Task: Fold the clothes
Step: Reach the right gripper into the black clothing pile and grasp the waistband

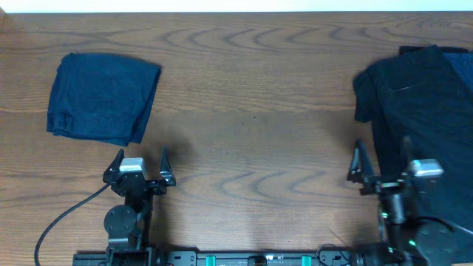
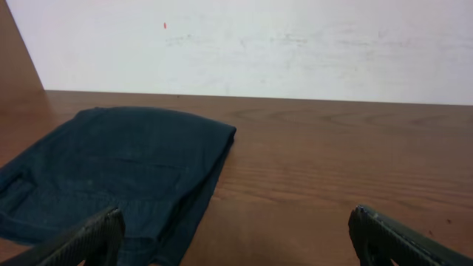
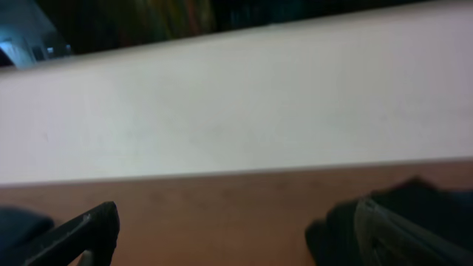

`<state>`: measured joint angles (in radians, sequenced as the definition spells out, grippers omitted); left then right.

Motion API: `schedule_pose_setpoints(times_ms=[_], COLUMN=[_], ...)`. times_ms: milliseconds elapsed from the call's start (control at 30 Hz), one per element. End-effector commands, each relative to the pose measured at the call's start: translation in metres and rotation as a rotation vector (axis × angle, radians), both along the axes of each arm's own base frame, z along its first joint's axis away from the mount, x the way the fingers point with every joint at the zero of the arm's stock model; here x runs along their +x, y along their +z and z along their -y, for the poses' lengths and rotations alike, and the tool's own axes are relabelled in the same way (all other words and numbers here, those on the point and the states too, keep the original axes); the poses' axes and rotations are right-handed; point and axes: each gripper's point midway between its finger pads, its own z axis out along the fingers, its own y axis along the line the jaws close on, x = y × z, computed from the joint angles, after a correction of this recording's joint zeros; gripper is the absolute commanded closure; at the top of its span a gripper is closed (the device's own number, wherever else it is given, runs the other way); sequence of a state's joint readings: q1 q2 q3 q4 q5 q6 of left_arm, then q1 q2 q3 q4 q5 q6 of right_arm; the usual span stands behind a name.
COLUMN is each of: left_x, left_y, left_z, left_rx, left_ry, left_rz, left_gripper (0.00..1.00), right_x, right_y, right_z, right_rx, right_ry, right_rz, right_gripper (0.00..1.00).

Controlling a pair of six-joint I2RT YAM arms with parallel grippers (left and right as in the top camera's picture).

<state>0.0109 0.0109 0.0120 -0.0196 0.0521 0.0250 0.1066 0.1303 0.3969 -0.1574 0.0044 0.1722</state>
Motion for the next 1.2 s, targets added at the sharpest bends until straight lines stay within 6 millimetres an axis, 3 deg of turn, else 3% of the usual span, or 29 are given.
schedule_pose_setpoints(times_ms=[0,167,267,367,500,633,767,867,1000,1167], left_x=[-0.001,-0.001,-0.001,-0.001,-0.001,-0.001,-0.001,-0.001,-0.001,-0.001], left_y=[-0.014,-0.014,-0.014,-0.014,-0.014,-0.014,-0.014,-0.014,-0.014,-0.014], left_z=[-0.001,-0.001,-0.001,-0.001,-0.001,-0.001,-0.001,-0.001,-0.001,-0.001], left_rx=[0.009,0.009,0.009,0.009,0.009,0.009,0.009,0.009,0.009,0.009], left_ry=[0.007,0.007,0.007,0.007,0.007,0.007,0.007,0.007,0.007,0.007], left_rz=[-0.049,-0.049,-0.049,-0.049,-0.049,-0.049,-0.049,-0.049,-0.049,-0.049], left_gripper=[0.02,0.02,0.02,0.02,0.02,0.02,0.02,0.02,0.02,0.02], right_x=[0.001,0.02,0.043,0.074,0.121,0.171,0.22,0.242,0.262,0.279], right_y=[0.039,0.084,0.103,0.112,0.108,0.085,0.046,0.014,-0.032,-0.097], right_z=[0.008,0.01,0.011,0.017,0.028,0.056,0.098,0.123,0.137,0.14], right_rx=[0.018,-0.016,-0.091,-0.156,-0.255,-0.327,-0.381,-0.437,-0.47,-0.519], right_ry=[-0.041,-0.069,-0.086,-0.134,-0.179,-0.227,-0.284,-0.314,-0.289,-0.23], right_rz=[0.003,-0.092,-0.163,-0.267,-0.432,-0.617,-0.76,-0.828,-0.919,-1.049], right_gripper=[0.01,0.01,0.01,0.01,0.01,0.01,0.01,0.01,0.02,0.27])
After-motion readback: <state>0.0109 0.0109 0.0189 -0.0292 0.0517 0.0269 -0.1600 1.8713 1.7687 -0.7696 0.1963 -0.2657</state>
